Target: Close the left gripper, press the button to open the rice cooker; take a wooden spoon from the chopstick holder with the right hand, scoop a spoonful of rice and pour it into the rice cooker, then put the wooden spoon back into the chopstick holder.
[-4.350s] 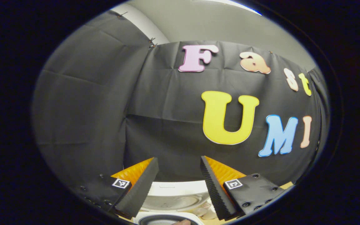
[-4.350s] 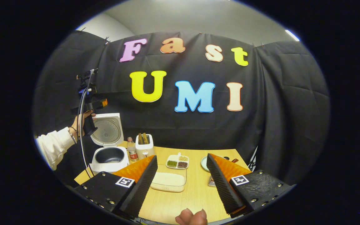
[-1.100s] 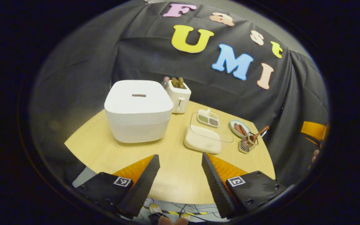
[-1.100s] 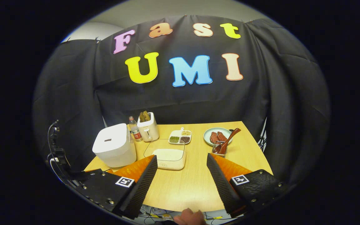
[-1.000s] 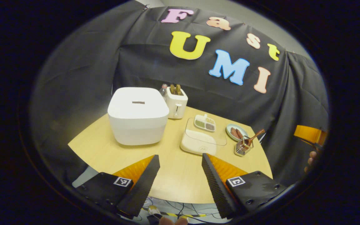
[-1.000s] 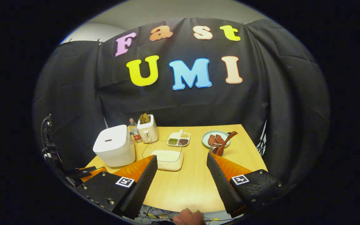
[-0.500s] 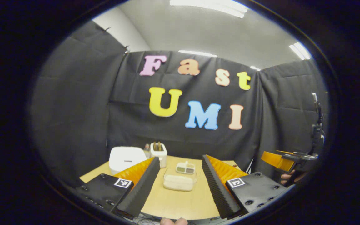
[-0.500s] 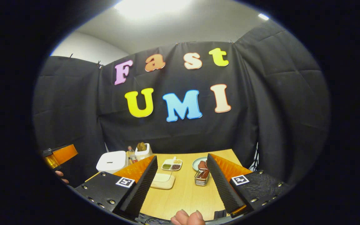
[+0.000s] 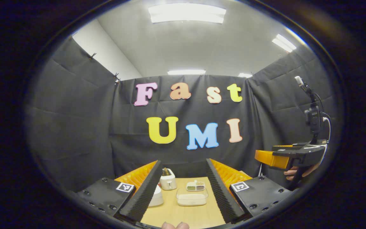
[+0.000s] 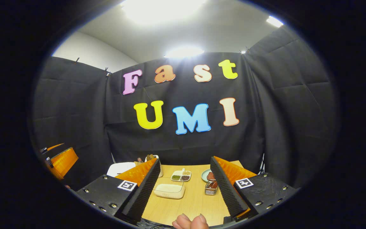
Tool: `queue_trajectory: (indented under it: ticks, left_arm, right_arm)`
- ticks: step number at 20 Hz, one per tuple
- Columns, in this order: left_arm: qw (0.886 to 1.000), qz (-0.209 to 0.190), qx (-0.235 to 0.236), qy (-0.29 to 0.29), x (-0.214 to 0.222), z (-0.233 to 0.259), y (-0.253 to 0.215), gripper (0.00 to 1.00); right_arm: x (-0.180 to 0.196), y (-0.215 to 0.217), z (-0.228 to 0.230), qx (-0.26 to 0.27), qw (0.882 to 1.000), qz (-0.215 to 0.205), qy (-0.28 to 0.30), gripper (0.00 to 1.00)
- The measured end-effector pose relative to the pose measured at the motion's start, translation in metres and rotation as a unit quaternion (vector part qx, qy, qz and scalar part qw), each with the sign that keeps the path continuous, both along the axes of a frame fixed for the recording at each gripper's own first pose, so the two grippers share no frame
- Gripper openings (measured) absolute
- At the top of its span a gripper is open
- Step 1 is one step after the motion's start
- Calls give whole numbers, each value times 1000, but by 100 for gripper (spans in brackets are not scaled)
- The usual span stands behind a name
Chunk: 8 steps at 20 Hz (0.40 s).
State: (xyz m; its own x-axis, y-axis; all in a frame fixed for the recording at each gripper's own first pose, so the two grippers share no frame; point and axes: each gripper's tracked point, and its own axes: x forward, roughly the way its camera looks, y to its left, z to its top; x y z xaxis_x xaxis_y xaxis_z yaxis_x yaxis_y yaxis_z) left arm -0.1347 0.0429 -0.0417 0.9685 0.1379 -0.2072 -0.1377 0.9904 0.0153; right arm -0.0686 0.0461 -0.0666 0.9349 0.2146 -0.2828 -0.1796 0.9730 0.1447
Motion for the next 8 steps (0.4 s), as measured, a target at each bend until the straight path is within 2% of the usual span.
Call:
queue_trajectory:
  ticks: [2, 3, 8]
  left_arm:
    - [1000, 9, -4, -4, -30, 6, 5, 94]
    - [1000, 16, -4, -3, -37, 8, 10, 94]
    - [999, 48, -5, 0, -48, 5, 39, 94]
  right_arm:
    - [-6, 17, 2, -10, 1000, 15, -8, 100]
    - [-7, 24, 1, -11, 1000, 19, -8, 97]
    - [-4, 48, 3, -9, 999, 33, -13, 97]
